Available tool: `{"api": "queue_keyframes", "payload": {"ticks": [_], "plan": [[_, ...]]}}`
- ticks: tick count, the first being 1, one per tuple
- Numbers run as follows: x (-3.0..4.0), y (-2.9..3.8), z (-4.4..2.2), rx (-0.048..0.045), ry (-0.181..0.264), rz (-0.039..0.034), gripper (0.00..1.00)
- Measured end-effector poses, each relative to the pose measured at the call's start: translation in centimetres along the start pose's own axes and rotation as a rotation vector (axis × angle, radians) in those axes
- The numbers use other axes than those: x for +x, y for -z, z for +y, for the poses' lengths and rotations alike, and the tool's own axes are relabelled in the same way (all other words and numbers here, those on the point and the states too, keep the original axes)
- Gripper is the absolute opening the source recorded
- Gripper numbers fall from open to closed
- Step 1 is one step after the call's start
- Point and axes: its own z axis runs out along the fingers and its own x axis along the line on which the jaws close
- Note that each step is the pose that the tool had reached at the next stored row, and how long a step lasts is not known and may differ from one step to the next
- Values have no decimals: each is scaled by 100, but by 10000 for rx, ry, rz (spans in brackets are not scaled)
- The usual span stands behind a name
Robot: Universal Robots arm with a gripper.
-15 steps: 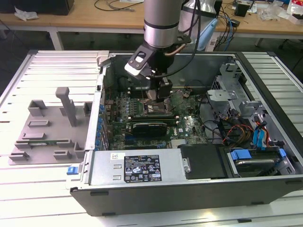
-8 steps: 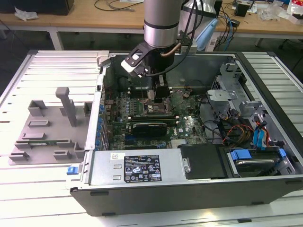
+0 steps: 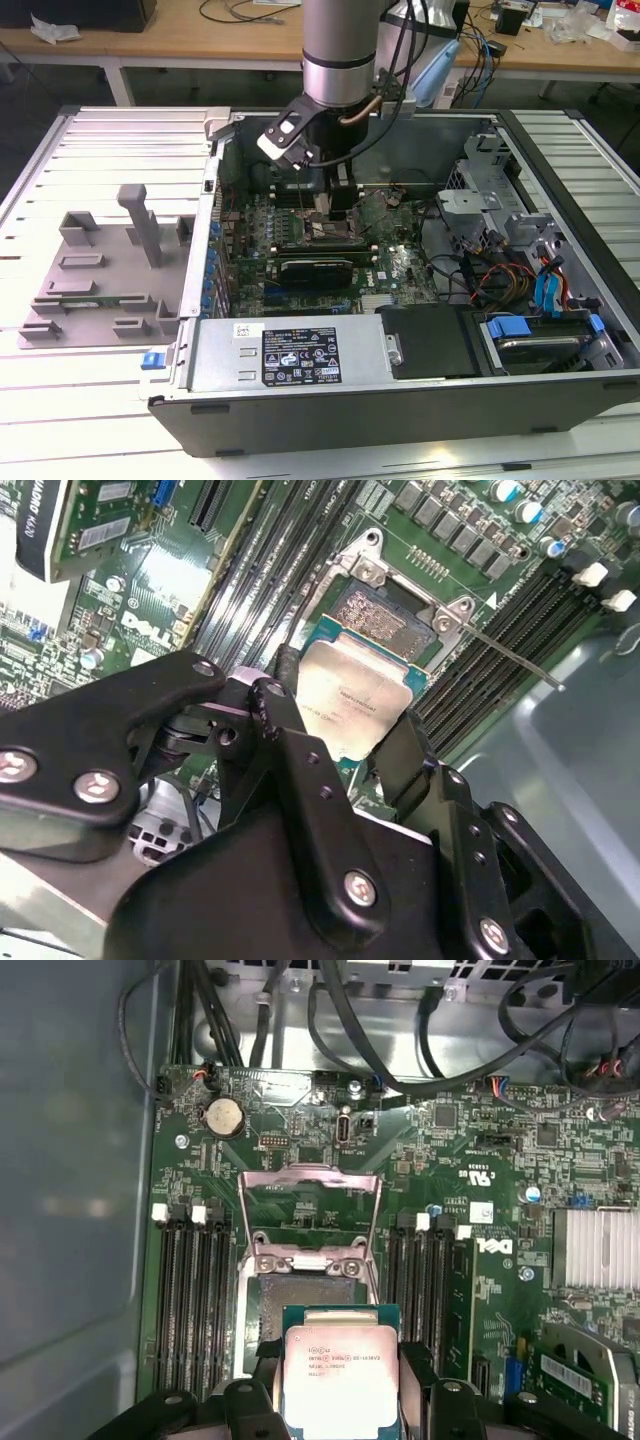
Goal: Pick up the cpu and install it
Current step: 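Place the cpu into insertion slot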
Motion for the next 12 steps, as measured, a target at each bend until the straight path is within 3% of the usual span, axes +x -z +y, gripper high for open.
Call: {"api": "queue_keyframes", "payload": {"ticks": [3, 5, 10, 12], "plan": [[9, -73, -7, -17, 35, -5, 55], [52, -118, -7, -17, 38, -29, 55], [124, -246, -12, 19, 62, -380, 55], [144, -267, -13, 23, 64, -412, 55]]}}
